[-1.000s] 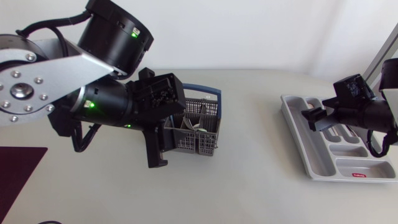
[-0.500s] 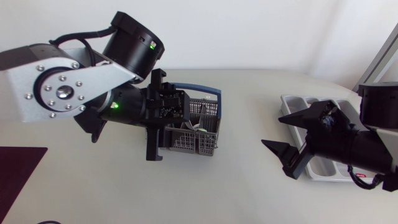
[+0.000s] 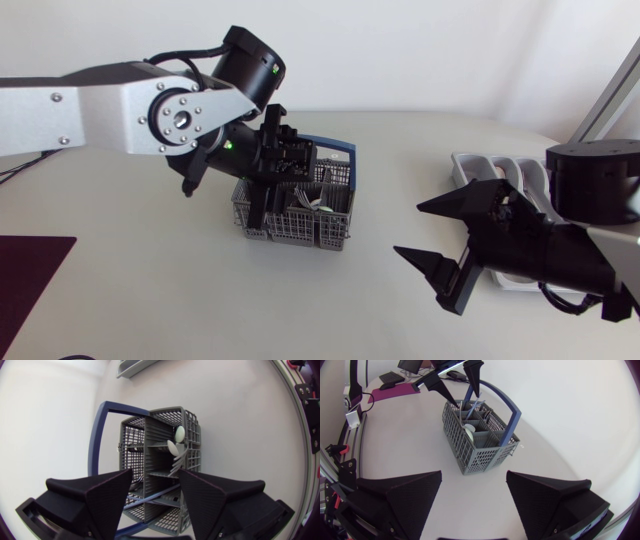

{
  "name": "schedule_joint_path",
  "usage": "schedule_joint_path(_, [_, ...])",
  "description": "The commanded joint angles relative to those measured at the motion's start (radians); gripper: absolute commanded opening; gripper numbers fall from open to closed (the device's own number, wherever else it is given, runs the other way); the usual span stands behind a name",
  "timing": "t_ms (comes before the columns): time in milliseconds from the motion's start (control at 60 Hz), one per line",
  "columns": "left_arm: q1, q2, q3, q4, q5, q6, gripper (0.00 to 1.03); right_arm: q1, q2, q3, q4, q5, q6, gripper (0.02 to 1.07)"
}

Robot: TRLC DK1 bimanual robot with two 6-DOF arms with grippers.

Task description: Sort the cutlery from the basket into the organizer compartments.

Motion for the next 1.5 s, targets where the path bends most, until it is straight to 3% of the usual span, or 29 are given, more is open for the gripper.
schedule_joint_path(0, [0.009, 0.05, 0.056, -0.022, 0.0, 0.063, 0.58, 0.017, 0.028, -0.026, 0.013, -0.002, 0.014, 0.95])
schedule_joint_path(200, [0.016, 0.095, 0.085, -0.071, 0.018, 0.133, 0.47, 0.042, 0.08, -0.015, 0.054, -0.002, 0.005, 0.95])
schedule_joint_path(717, [0.007, 0.099, 0.116, -0.145, 0.092, 0.167, 0.16, 0.114, 0.223, 0.049, 0.106, 0.015, -0.006, 0.95])
schedule_joint_path(1067, [0.006, 0.11, 0.149, -0.217, 0.127, 0.184, 0.11, 0.136, 0.269, 0.048, 0.142, 0.035, -0.007, 0.95])
schedule_joint_path(1217, [0.004, 0.139, 0.191, -0.249, 0.132, 0.184, 0.04, 0.136, 0.273, 0.049, 0.146, 0.035, -0.012, 0.95])
schedule_joint_path(1483, [0.019, 0.195, 0.398, -0.462, 0.209, 0.167, 0.04, 0.14, 0.275, 0.04, 0.152, 0.035, -0.012, 0.95])
